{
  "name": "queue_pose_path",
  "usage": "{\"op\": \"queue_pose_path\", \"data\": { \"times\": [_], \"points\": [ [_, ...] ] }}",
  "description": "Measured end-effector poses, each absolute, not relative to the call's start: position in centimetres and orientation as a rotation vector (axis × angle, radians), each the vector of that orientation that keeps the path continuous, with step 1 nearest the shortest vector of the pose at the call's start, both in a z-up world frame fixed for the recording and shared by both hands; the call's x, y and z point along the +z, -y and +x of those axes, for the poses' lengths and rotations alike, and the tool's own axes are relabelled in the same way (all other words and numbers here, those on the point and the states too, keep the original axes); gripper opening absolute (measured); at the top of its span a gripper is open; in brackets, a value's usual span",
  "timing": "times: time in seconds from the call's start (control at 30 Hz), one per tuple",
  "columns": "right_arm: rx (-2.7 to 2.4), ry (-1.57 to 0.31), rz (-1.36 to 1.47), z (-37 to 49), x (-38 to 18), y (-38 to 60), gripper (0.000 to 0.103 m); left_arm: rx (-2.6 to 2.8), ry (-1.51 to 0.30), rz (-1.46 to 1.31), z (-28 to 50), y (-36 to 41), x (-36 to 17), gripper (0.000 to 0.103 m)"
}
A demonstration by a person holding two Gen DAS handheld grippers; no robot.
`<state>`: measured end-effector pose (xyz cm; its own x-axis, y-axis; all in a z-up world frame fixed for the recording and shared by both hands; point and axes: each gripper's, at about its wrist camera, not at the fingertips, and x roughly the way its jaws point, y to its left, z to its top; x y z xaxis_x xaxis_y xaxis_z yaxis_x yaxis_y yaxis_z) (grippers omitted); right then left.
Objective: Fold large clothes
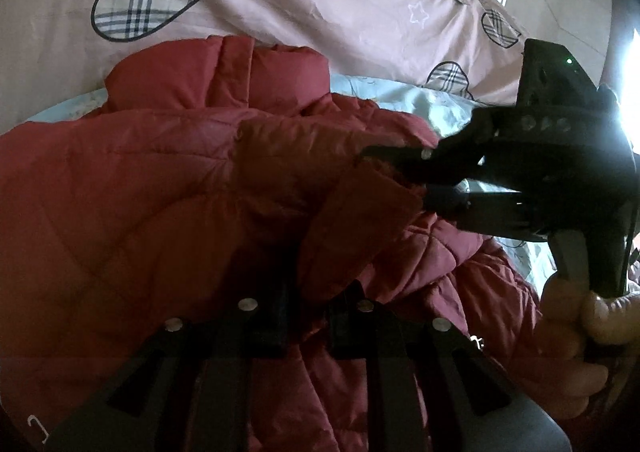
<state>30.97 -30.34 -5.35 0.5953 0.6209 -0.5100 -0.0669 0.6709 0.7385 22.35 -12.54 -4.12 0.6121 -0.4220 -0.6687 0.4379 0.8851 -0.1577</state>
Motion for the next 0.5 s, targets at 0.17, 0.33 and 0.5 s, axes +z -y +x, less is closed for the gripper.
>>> {"op": "queue_pose_path", "data": {
  "times": [0.17, 0.33, 0.5],
  "points": [
    [0.42, -0.827, 0.713, 30.7, -4.9, 30.8, 0.011, -0.559, -0.806, -0.045, 22.0, 11.4, -3.7, 0.054],
    [0.377, -0.796, 0.658, 30.2, -3.7, 32.2, 0.009, -0.58, -0.811, -0.081, 21.1, 9.1, -2.7, 0.057],
    [0.302, -0.769, 0.569, 29.3, -2.3, 34.2, 0.009, -0.523, -0.784, -0.102, 21.6, 5.1, -0.9, 0.057]
  ]
}}
